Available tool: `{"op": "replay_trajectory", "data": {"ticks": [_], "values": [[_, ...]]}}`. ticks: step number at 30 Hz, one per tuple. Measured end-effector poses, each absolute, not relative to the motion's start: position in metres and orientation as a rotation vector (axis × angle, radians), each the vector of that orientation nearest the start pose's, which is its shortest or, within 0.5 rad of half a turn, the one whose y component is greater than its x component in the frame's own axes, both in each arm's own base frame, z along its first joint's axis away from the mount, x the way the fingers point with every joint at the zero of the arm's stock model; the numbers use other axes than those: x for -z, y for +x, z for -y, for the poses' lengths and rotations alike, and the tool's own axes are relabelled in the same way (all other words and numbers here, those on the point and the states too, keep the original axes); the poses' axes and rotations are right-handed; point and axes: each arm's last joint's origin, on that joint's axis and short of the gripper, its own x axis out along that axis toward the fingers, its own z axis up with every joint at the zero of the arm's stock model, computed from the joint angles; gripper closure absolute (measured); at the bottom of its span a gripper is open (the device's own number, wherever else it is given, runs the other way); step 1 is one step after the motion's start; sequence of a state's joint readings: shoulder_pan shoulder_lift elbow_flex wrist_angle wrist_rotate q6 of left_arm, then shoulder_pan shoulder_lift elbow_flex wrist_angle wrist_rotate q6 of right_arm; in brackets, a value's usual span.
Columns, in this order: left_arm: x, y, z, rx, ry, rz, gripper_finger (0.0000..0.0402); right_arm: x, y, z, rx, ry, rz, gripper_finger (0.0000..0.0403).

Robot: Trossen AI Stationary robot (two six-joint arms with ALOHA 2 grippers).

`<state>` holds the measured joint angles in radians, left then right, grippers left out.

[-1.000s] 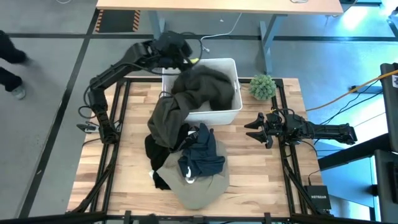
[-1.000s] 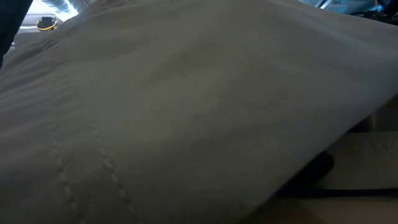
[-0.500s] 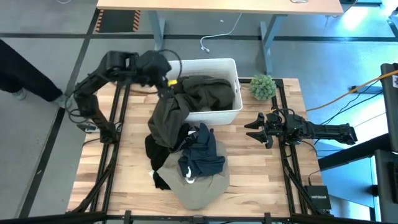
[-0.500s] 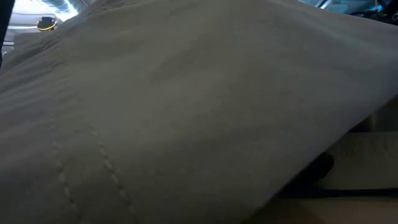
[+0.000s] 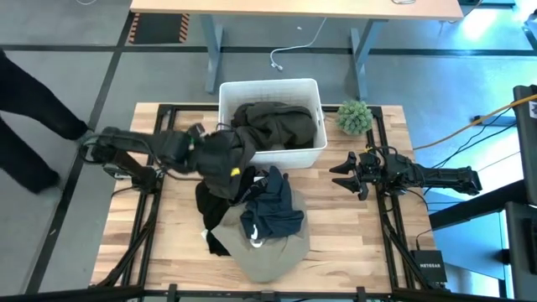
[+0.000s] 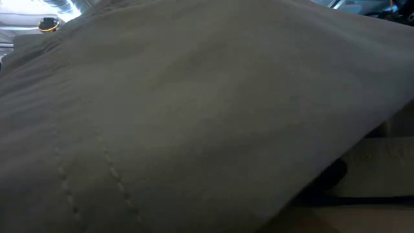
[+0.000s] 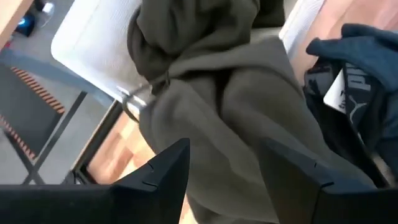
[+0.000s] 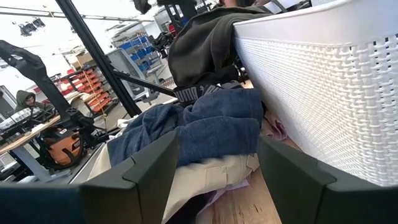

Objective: Sort clothes
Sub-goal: Put the green jacket into the white bin

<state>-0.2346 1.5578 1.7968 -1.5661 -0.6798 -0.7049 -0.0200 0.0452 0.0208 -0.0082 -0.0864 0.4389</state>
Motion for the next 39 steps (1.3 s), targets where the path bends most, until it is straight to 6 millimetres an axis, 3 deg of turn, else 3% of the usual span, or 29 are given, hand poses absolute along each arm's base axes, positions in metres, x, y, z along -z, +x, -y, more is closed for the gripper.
{"op": "replay_trajectory", "data": {"ticks": [8,18,22,26,31,34,39], "values": [[-0.361,0.26,0.073,-0.761,-0.059,-0.962,0.0219,-0.166,0.099,-0.001,-0.059,0.44,-0.047,0.0166],[-0.313,0.27,0.081,-0.77,-0.059,-0.937,0.022,-0.166,0.099,-0.001,-0.059,0.44,-0.047,0.0166],[-0.298,0.275,0.078,-0.777,0.017,-0.91,0.0245,-0.166,0.099,-0.001,-0.059,0.44,-0.046,0.0166],[-0.29,0.278,0.072,-0.762,0.073,-0.927,0.03,-0.166,0.099,-0.001,-0.058,0.44,-0.047,0.0166],[-0.295,0.286,0.069,-0.714,0.195,-0.903,0.0389,-0.166,0.099,-0.001,-0.059,0.44,-0.047,0.0166],[-0.311,0.293,0.071,-0.654,0.225,-0.856,0.0392,-0.166,0.099,-0.001,-0.059,0.44,-0.047,0.0166],[-0.355,0.303,0.066,-0.599,0.307,-0.762,0.0397,-0.166,0.099,-0.001,-0.058,0.44,-0.047,0.0166]]}}
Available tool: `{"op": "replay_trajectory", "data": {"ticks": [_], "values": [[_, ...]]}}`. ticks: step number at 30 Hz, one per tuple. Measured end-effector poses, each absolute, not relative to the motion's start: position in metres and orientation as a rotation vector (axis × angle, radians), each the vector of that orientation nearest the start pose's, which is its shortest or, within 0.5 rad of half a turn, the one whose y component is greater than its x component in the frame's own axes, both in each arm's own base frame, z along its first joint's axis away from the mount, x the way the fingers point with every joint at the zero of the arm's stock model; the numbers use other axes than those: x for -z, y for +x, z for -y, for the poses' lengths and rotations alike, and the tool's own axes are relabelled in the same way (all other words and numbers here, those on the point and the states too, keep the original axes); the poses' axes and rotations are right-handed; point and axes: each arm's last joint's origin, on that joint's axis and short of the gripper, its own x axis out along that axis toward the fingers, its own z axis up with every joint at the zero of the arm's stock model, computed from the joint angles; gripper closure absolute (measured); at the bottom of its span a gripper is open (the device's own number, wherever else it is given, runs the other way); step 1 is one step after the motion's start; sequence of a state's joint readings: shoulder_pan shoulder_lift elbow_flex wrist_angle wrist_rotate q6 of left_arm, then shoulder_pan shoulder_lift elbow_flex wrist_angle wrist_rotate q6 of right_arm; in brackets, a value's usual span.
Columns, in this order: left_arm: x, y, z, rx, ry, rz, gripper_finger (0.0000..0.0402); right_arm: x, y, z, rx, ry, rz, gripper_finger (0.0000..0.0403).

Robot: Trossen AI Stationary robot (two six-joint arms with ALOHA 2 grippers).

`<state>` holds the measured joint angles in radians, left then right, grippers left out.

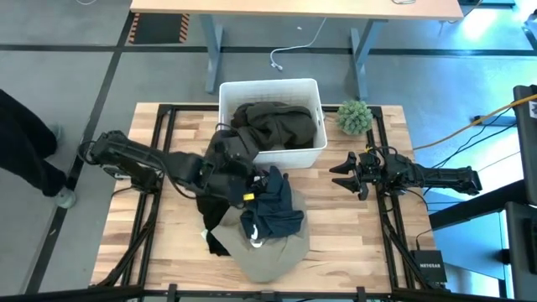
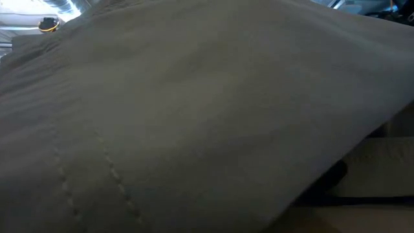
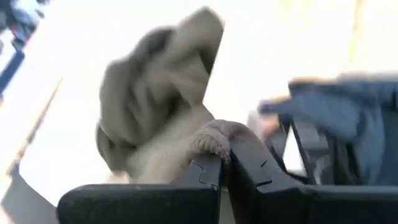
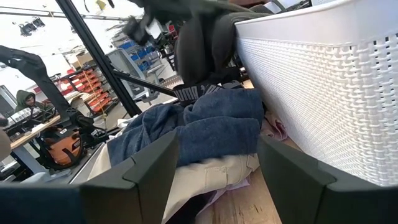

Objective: Sort clothes
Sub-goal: Put the green jacket into the white bin

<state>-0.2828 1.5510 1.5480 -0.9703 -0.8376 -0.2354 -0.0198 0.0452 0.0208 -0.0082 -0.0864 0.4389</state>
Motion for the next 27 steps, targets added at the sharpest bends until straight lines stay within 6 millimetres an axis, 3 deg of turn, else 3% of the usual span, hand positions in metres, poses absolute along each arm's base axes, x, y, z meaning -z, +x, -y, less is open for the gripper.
{"op": "replay_trajectory", "data": {"ticks": [6,14,20,27], "values": [[-0.416,0.309,0.037,-0.611,0.422,-0.592,0.0399,-0.166,0.099,-0.001,-0.059,0.44,-0.047,0.0166],[-0.483,0.299,-0.03,-0.731,0.511,-0.326,0.04,-0.166,0.099,-0.001,-0.059,0.44,-0.047,0.0166],[-0.485,0.293,-0.082,-0.833,0.458,-0.307,0.0399,-0.166,0.099,-0.001,-0.058,0.44,-0.048,0.0166],[-0.452,0.298,-0.11,-0.82,0.271,-0.48,0.0399,-0.166,0.099,-0.001,-0.059,0.44,-0.047,0.0166]]}}
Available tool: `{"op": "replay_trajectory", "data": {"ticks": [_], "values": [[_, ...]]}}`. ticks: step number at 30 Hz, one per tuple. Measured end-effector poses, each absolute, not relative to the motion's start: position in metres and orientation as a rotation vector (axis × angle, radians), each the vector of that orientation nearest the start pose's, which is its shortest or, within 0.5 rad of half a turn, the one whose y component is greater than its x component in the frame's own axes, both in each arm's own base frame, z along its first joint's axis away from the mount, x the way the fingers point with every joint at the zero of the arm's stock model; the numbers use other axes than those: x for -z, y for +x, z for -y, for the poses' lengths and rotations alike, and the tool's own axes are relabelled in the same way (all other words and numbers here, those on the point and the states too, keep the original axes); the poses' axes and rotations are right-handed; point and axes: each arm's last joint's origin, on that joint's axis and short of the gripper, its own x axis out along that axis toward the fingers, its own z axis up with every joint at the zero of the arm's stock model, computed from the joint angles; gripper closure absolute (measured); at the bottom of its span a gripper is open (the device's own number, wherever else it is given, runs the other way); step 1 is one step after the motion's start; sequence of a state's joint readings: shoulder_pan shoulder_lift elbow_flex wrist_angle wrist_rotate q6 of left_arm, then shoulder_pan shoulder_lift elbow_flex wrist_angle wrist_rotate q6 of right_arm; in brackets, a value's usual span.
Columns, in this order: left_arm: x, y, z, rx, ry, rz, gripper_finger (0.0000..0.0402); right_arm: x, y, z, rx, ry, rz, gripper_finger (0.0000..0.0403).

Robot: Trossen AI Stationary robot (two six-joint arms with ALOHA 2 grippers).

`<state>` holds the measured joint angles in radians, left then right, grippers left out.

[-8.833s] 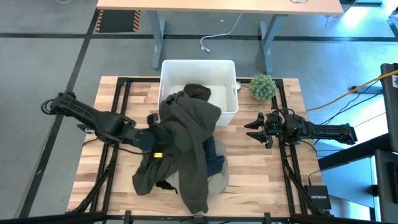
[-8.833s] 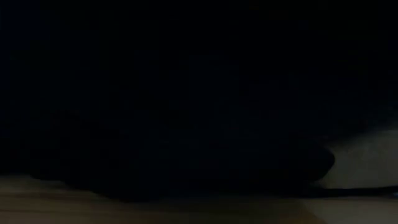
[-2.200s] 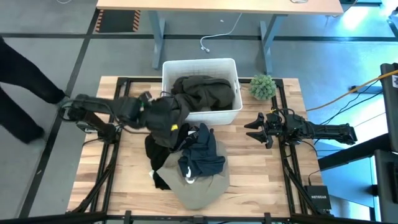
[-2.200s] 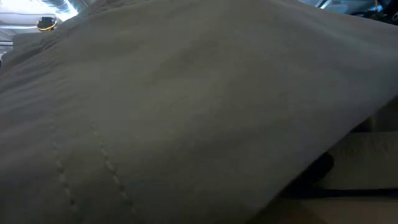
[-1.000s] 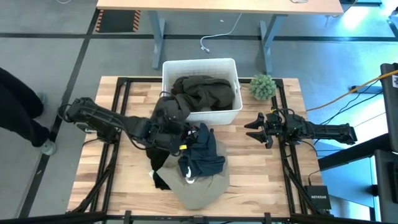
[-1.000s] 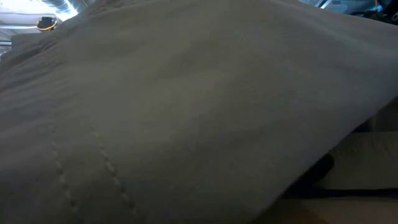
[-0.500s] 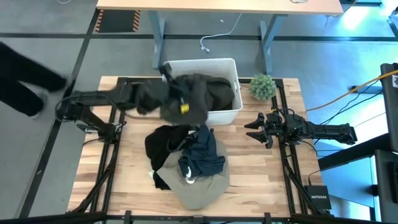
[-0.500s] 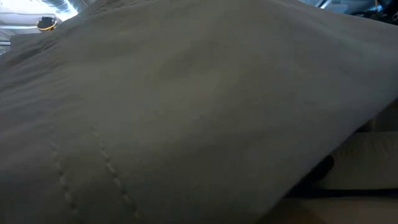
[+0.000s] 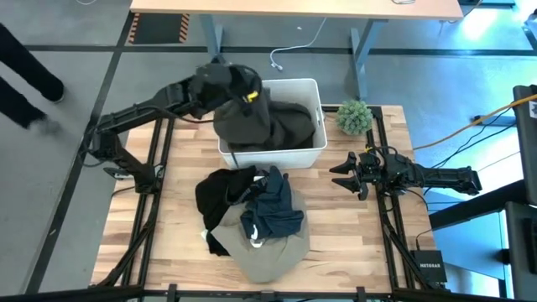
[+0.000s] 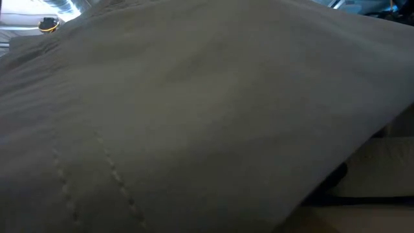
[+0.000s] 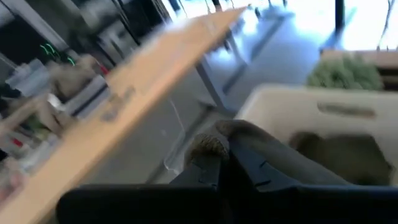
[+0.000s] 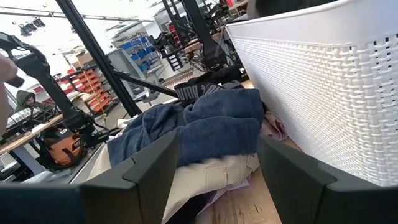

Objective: Sort clothes
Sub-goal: Put the green jacket into the white bin, then put the black boxers into the white bin

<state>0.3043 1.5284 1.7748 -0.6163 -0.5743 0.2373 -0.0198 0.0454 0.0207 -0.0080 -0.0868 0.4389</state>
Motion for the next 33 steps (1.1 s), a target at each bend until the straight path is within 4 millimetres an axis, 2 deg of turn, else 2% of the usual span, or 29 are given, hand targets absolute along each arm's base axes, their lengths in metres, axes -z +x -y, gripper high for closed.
{"op": "replay_trajectory", "data": {"ticks": [5,10,13,16,18,21,25,29,33], "values": [[-0.426,0.305,-0.113,-0.705,0.111,-0.613,0.0379,-0.166,0.099,-0.001,-0.058,0.44,-0.047,0.0166],[-0.394,0.312,-0.111,-0.618,0.054,-0.85,0.0309,-0.166,0.099,-0.001,-0.059,0.44,-0.047,0.0166],[-0.39,0.31,-0.108,-0.608,0.055,-0.906,0.0265,-0.166,0.099,-0.001,-0.058,0.44,-0.047,0.0166],[-0.399,0.303,-0.102,-0.606,0.041,-0.942,0.0231,-0.166,0.099,-0.001,-0.059,0.44,-0.047,0.0166],[-0.412,0.297,-0.095,-0.605,0.024,-0.922,0.0216,-0.166,0.099,-0.001,-0.058,0.44,-0.047,0.0166],[-0.438,0.283,-0.079,-0.595,-0.007,-0.824,0.0205,-0.166,0.099,-0.001,-0.058,0.44,-0.047,0.0166],[-0.459,0.262,-0.052,-0.576,-0.019,-0.723,0.0202,-0.166,0.099,-0.001,-0.059,0.44,-0.047,0.0166],[-0.459,0.248,-0.019,-0.52,-0.021,-0.693,0.0209,-0.166,0.099,-0.001,-0.059,0.44,-0.047,0.0166],[-0.439,0.24,0.02,-0.465,0.008,-0.713,0.0221,-0.166,0.099,-0.001,-0.058,0.44,-0.047,0.0166]]}}
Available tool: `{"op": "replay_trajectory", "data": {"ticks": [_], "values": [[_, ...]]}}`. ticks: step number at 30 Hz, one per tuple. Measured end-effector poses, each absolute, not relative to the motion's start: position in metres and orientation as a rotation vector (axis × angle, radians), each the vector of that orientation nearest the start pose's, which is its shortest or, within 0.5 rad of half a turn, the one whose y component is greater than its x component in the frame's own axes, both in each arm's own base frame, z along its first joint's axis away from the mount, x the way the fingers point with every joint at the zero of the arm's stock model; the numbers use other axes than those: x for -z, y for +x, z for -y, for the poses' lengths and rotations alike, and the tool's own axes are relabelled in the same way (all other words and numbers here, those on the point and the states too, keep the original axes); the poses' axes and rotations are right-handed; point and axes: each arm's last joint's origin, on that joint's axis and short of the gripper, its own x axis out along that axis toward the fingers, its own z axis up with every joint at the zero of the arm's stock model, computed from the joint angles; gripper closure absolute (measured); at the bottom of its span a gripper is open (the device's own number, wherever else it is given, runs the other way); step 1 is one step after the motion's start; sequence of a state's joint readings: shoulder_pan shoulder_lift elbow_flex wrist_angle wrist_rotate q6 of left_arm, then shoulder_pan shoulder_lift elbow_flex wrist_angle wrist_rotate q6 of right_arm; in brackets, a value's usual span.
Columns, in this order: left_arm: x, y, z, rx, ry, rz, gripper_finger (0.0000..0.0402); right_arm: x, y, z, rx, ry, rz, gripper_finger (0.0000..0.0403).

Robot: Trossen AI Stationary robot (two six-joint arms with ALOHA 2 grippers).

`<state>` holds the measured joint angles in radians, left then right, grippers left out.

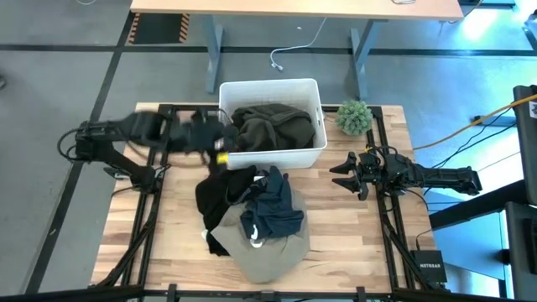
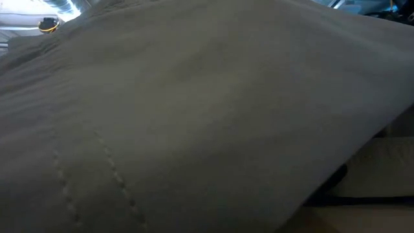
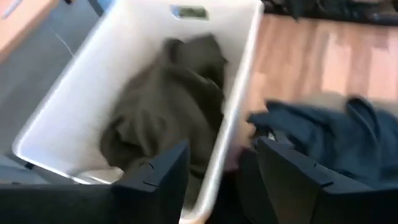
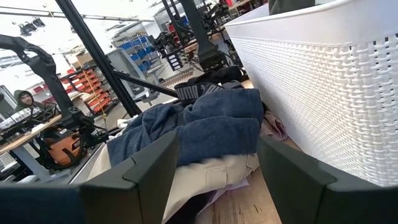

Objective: Sort clothes
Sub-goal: Put the black boxers into the white bin

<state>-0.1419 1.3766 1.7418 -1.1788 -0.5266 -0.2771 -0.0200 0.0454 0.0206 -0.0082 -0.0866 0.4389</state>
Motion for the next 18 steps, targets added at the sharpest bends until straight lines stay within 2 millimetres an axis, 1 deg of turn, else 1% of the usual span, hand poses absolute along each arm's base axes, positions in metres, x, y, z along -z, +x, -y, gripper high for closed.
{"op": "replay_trajectory", "data": {"ticks": [5,9,13,16,18], "values": [[-0.408,0.232,0.062,-0.403,-0.027,-0.671,0.0229,-0.166,0.099,-0.001,-0.058,0.44,-0.047,0.0166],[-0.376,0.229,0.088,-0.35,-0.086,-0.675,0.0229,-0.166,0.099,-0.001,-0.059,0.44,-0.047,0.0166],[-0.345,0.227,0.103,-0.349,-0.16,-0.733,0.0229,-0.166,0.099,-0.001,-0.058,0.44,-0.047,0.0166],[-0.323,0.226,0.108,-0.351,-0.215,-0.798,0.023,-0.166,0.099,-0.001,-0.059,0.44,-0.047,0.0166],[-0.312,0.225,0.109,-0.357,-0.226,-0.818,0.023,-0.166,0.099,-0.001,-0.058,0.44,-0.047,0.0166]]}}
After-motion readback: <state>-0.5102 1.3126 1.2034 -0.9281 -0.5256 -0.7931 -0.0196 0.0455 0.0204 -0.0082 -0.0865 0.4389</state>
